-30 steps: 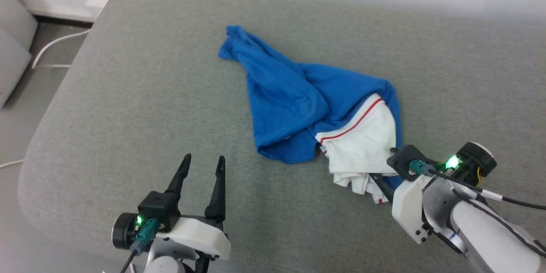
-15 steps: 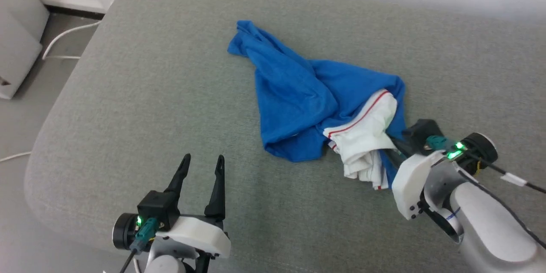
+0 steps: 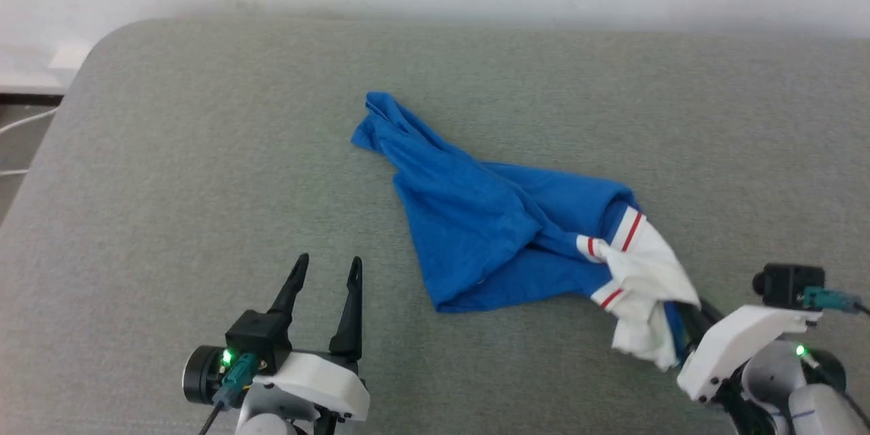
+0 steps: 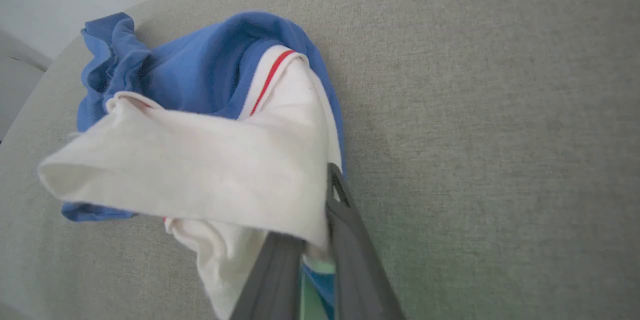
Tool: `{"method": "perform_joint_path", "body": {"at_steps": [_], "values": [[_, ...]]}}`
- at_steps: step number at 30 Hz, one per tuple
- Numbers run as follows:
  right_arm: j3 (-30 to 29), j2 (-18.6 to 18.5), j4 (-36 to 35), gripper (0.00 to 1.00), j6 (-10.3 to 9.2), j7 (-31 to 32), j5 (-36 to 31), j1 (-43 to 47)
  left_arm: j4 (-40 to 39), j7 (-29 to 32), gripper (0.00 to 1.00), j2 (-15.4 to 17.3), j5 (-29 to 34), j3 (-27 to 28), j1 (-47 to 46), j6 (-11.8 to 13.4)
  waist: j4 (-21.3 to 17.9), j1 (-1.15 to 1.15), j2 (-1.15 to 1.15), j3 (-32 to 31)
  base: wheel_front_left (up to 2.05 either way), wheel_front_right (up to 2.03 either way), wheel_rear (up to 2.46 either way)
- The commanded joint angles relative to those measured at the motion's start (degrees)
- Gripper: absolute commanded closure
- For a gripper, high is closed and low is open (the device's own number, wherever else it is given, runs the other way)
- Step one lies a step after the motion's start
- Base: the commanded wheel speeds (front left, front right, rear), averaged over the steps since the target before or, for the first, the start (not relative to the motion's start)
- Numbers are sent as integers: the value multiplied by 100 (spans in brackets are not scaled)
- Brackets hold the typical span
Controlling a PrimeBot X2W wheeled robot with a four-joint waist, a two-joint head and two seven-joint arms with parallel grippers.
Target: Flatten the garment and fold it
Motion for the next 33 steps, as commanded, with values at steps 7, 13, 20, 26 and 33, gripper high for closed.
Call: {"method": "perform_joint_path", "body": {"at_steps": [7, 13, 20, 26, 33], "values": [[-120, 254, -298, 0, -9, 54, -384, 130, 89, 71, 0, -14, 32, -164, -22, -115, -453, 0, -1, -69, 0, 0, 0], [86, -12, -1055, 0, -9, -382, -1009, 228, 195, 761, 0, -95, -175, -515, -30, -426, -705, 0, -1, -54, 0, 0, 0], [-8, 48, -1825, 0, -9, -496, -1289, 425, 555, 1571, 0, 43, -44, -704, -274, -352, -1152, 0, -1, 150, 0, 0, 0], [-2, 189, -2019, 0, -9, -556, -1325, 514, 896, 1616, 0, 145, 68, -571, -536, -91, -1452, 0, -1, 363, 0, 0, 0], [-9, 267, -1953, 0, -9, -654, -1339, 563, 1158, 1688, 100, 301, -61, -499, -647, -226, -1518, 0, -1, 425, 0, 0, 0]]}}
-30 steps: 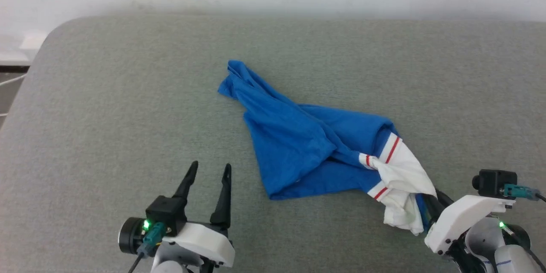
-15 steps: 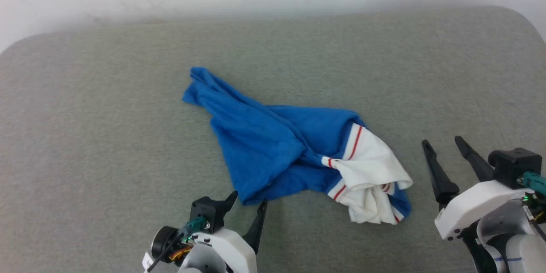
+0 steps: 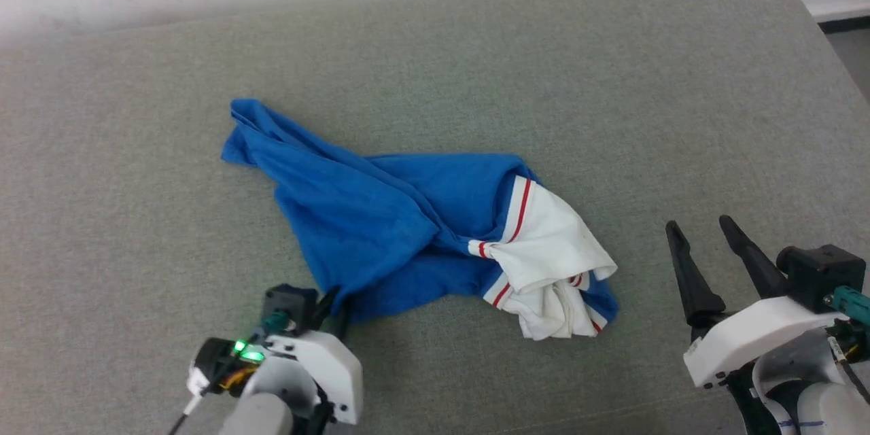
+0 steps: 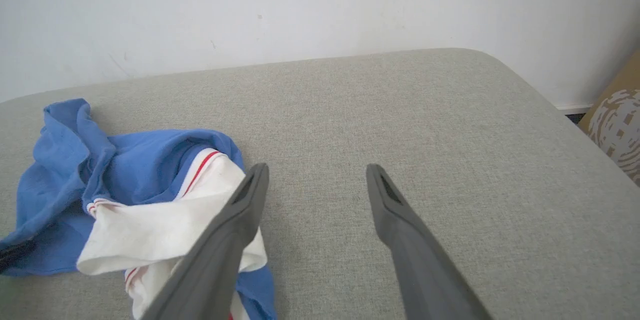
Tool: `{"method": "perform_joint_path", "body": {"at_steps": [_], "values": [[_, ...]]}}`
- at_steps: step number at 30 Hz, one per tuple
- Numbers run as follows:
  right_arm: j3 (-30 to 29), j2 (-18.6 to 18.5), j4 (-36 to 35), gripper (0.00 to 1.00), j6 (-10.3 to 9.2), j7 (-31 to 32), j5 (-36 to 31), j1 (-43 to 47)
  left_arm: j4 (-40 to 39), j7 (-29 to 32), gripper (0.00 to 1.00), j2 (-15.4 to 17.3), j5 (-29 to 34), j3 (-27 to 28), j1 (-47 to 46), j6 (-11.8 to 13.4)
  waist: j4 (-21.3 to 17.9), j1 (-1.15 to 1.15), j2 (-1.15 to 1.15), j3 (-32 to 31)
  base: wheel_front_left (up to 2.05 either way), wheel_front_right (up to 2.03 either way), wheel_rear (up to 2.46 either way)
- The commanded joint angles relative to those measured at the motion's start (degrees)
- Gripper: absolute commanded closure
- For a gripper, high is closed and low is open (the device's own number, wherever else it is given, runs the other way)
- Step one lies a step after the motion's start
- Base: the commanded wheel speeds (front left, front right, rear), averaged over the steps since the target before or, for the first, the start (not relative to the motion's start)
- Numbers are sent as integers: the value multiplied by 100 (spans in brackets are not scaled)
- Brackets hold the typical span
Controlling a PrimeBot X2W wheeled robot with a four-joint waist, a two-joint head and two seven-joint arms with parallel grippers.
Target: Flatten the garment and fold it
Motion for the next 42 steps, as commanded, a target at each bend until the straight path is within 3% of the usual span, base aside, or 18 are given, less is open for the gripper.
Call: {"method": "perform_joint_path", "body": {"at_steps": [1, 11, 16, 17, 18, 23, 28, 42], "values": [[0, 23, 32, 0, -5, -49, -46, 57, 37, -37, 100, 79, -46, 60, -77, -47, -25, 0, -1, 27, 0, 0, 0], [170, 28, 168, 0, -5, -42, -206, -32, -531, -910, 100, 676, -331, 1144, -931, 231, 48, 0, -1, -31, 0, 0, 0], [334, 23, 244, 0, -5, 12, -237, -92, -307, -1159, 100, 975, -511, 1697, -1488, 381, 13, 0, -1, 89, 0, 0, 0], [381, 24, 272, 0, -5, 28, -233, -101, -142, -1111, 70, 1008, -515, 1703, -1533, 382, 6, 0, -1, 106, 0, 0, 0], [432, 20, 300, 0, -5, 36, -233, -113, 61, -1010, 0, 1044, -529, 1690, -1568, 358, -2, 0, -1, 122, 0, 0, 0], [569, 3, 381, 0, -5, 2, -221, -202, 605, -1112, 0, 977, -571, 1594, -1666, 227, 94, 0, -1, 135, 0, 0, 0], [869, -183, 335, 0, -5, -27, -186, -286, 638, -1397, 0, 817, -528, 1476, -1475, 211, 408, 0, -1, -20, 0, 0, 0], [3094, -1457, 432, 0, -5, 405, 318, -964, -1187, -1689, 0, 194, 123, 621, 189, 234, 1719, 0, -1, -366, 0, 0, 0]]}}
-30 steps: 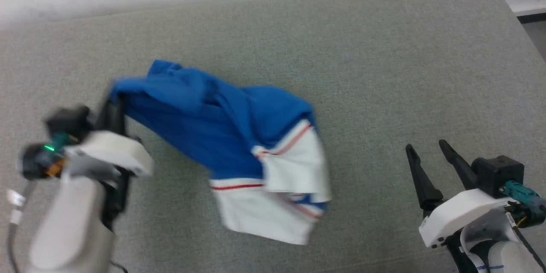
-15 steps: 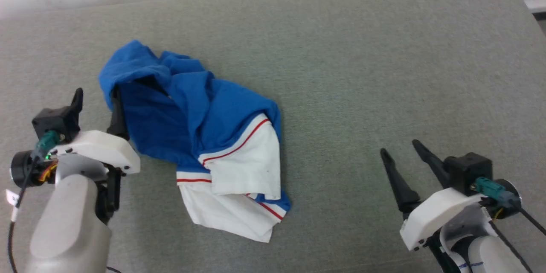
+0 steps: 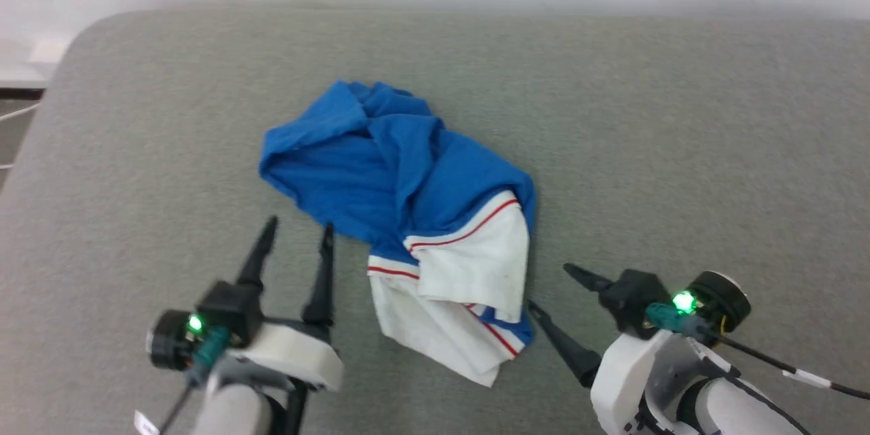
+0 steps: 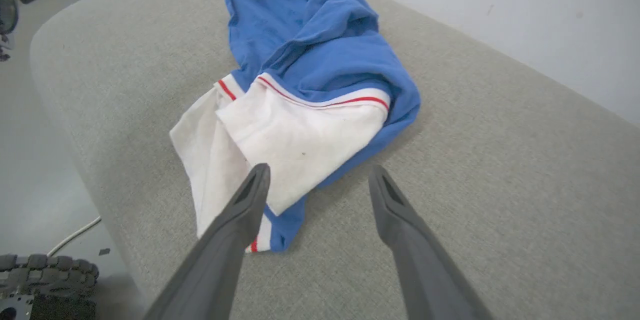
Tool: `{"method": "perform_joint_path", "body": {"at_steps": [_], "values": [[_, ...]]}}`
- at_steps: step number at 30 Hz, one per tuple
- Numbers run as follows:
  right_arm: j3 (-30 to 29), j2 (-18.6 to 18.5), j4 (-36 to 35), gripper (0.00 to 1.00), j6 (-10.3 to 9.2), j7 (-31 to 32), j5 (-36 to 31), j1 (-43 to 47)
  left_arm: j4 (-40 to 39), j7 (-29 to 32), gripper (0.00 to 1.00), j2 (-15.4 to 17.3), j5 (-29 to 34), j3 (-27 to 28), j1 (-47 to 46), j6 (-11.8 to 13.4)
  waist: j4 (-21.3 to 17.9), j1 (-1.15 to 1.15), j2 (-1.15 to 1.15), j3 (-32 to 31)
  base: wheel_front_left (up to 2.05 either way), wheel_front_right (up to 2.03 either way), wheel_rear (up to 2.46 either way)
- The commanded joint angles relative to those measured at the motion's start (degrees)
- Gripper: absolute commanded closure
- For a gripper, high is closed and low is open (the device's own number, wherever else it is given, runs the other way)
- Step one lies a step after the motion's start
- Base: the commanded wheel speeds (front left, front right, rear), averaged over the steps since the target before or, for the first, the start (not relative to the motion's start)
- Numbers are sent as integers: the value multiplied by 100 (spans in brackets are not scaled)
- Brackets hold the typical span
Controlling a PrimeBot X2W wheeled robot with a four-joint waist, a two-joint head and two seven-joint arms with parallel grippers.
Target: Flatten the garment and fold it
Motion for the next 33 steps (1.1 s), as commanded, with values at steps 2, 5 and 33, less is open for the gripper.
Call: {"method": "perform_joint_path", "body": {"at_steps": [2, 5, 33], "values": [[366, -155, 168, 0, -6, 41, 20, -261, -219, -28, 0, -154, 137, -141, 293, 27, 641, 1, -1, -119, 0, 0, 0], [808, -328, 417, 0, -6, 77, -26, -518, -274, -29, 0, -312, 170, -195, 501, -3, 863, 1, -1, -97, 0, 0, 0], [-76, 104, 1517, 100, -6, -483, -86, -1006, 66, -31, 0, -743, 357, 106, 628, -359, 615, 1, -1, -148, 0, 0, 0]]}}
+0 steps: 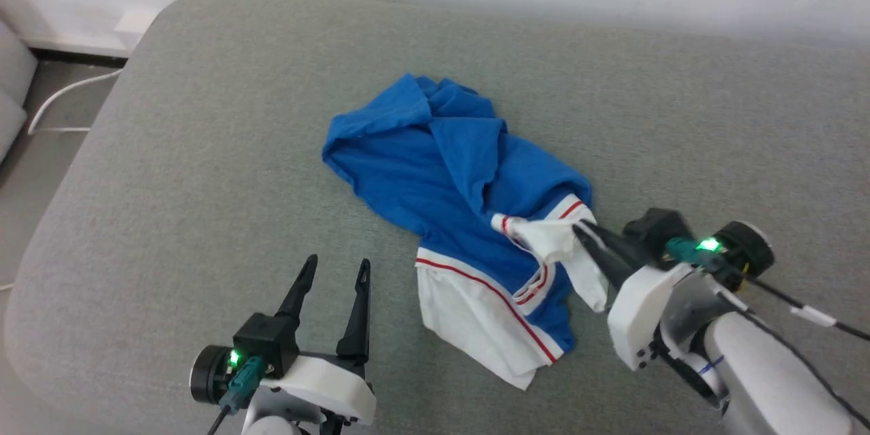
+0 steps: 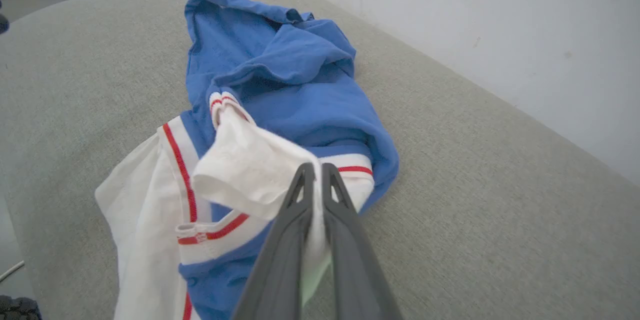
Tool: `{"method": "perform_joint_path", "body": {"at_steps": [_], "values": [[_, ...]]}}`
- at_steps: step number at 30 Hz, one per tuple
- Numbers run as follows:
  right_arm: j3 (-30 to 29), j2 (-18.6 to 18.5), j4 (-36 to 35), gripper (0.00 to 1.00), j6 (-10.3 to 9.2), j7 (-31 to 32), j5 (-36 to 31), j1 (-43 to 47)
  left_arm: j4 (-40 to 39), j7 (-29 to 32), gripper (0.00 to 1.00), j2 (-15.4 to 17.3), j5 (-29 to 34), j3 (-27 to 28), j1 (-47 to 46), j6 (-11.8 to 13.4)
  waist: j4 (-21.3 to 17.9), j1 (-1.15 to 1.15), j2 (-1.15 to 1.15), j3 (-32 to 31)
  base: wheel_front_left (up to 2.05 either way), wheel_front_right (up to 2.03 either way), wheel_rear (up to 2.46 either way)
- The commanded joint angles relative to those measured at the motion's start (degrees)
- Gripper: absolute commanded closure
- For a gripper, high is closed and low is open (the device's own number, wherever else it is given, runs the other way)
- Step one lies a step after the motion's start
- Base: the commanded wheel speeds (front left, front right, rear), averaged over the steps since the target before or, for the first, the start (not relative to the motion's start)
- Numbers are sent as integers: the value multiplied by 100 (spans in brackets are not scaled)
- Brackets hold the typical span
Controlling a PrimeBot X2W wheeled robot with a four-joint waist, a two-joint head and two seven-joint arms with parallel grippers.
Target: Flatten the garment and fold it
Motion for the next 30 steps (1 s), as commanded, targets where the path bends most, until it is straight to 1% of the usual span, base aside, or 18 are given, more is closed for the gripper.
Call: {"method": "perform_joint_path", "body": {"at_steps": [1, 5, 9, 12, 13, 16, 18, 20, 21, 23, 25, 27, 30], "values": [[-308, 44, -99, 100, -9, -22, 174, 111, 33, -27, 0, 0, 39, 32, 59, -56, -273, 0, 0, -113, 0, 0, 0], [-1308, 139, -248, 100, -9, 115, 365, 398, 74, -27, 0, -8, 61, 52, 74, -95, -467, 0, 0, -161, 0, 0, 0], [-2632, 328, -301, 100, -9, 429, 413, 760, 122, -27, 0, -29, 86, 34, 89, -136, -622, 0, 0, -136, 0, 0, 0], [-3571, 553, -225, 100, -9, 762, 469, 941, 195, -27, 0, -53, 98, -15, 73, -181, -692, 0, 0, -91, 0, 0, 0], [-3571, 553, -225, 100, -9, 762, 469, 941, 195, -27, 0, -53, 98, -15, 73, -181, -692, 0, 0, -91, 0, 0, 0], [-4365, 660, -80, 100, -9, 930, 341, 961, 285, -27, 0, -68, 104, -50, 28, -220, -739, 0, 0, -33, 0, 0, 0], [-4751, 685, 47, 100, -9, 905, 197, 897, 324, -27, 0, -72, 113, -58, -6, -237, -757, 0, 0, -2, 0, 0, 0], [-4914, 647, 197, 100, -9, 826, 0, 838, 372, -27, 0, -72, 119, -65, -33, -259, -772, 0, 0, 14, 0, 0, 0], [-4946, 631, 259, 0, -9, 737, -88, 808, 398, -27, 0, -70, 120, -68, -41, -271, -781, 0, 0, 17, 0, 0, 0], [-4975, 625, 372, 0, -9, 554, -256, 762, 462, -27, 0, -60, 120, -87, -50, -303, -798, 0, 0, 5, 0, 0, 0], [-4884, 649, 363, 0, -9, 329, -381, 735, 530, -27, 0, -44, 113, -97, -49, -318, -838, 0, 0, -26, 0, 0, 0], [-4760, 647, 262, 0, -9, 55, -499, 733, 599, 28, 0, -32, 77, -109, -44, -344, -893, 0, 0, -61, 0, 0, 0], [-4598, 713, -75, 0, -9, -319, -675, 822, 680, 299, 0, -34, -60, -132, -29, -423, -993, 0, 0, -100, 0, 0, 0]]}}
